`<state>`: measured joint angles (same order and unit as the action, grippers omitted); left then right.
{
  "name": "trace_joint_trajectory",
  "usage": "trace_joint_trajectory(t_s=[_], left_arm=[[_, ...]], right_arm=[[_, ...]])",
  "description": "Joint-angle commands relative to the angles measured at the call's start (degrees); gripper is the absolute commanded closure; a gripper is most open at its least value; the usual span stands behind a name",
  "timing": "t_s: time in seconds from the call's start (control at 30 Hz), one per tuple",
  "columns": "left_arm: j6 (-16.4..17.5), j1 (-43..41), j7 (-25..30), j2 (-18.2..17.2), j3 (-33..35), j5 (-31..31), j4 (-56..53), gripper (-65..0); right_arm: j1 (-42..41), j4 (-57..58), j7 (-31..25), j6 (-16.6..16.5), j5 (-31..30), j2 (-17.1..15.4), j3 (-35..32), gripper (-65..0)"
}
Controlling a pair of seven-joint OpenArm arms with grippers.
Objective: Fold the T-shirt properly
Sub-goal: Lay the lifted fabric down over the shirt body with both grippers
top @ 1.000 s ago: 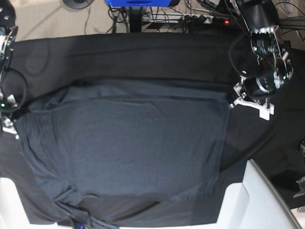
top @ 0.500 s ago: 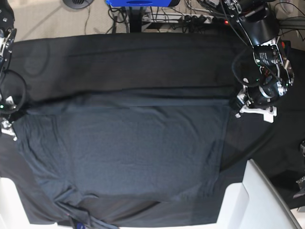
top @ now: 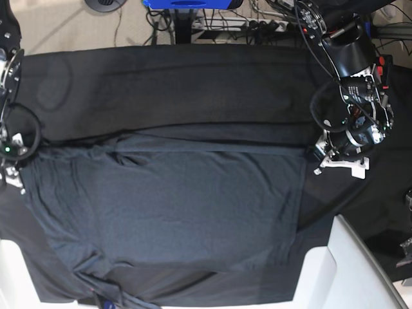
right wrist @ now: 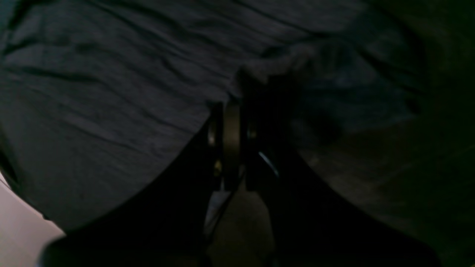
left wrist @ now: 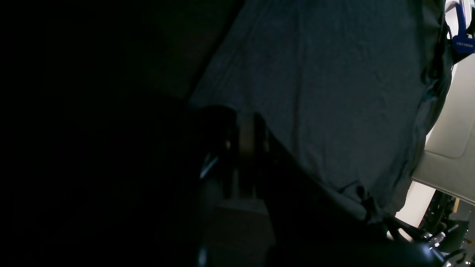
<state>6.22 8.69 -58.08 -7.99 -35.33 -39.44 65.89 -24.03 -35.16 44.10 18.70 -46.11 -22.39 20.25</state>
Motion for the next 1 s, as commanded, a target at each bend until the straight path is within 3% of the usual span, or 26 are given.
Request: trace_joint_trajectory(t_s=[0.0, 0.3, 0.53, 0.77, 0.97], left_arm=[[0.4, 1.1, 0.5, -0.8, 0.0, -1.0, 1.1, 0.0], [0.4, 2.2, 0.5, -0.7, 0.2, -1.0, 0.9, 0.0], [0.4, 2.3, 0.5, -0.8, 0.2, -0.9, 0.9, 0.0], [0.4, 4.2, 0.5, 1.1, 0.2, 8.7, 1.2, 0.0], [0.4, 5.7, 0.5, 2.6, 0.9, 9.8, 1.0, 0.0]], right_arm=[[-1.4, -0.9, -0.4, 0.0, -0.2, -1.3, 0.3, -0.3], [-1.7, -1.3, -0.1, -0.2, -0.2, -0.9, -0.7, -0.2], [-2.8, -1.3, -0.1, -0.2, -0.2, -0.8, -7.5, -0.2], [-2.9, -1.3, -0.4, -0.2, -0.2, -0.9, -7.9, -0.2], [-2.9, -1.3, -0.4, -0.2, -0.2, -1.0, -7.9, -0.9]])
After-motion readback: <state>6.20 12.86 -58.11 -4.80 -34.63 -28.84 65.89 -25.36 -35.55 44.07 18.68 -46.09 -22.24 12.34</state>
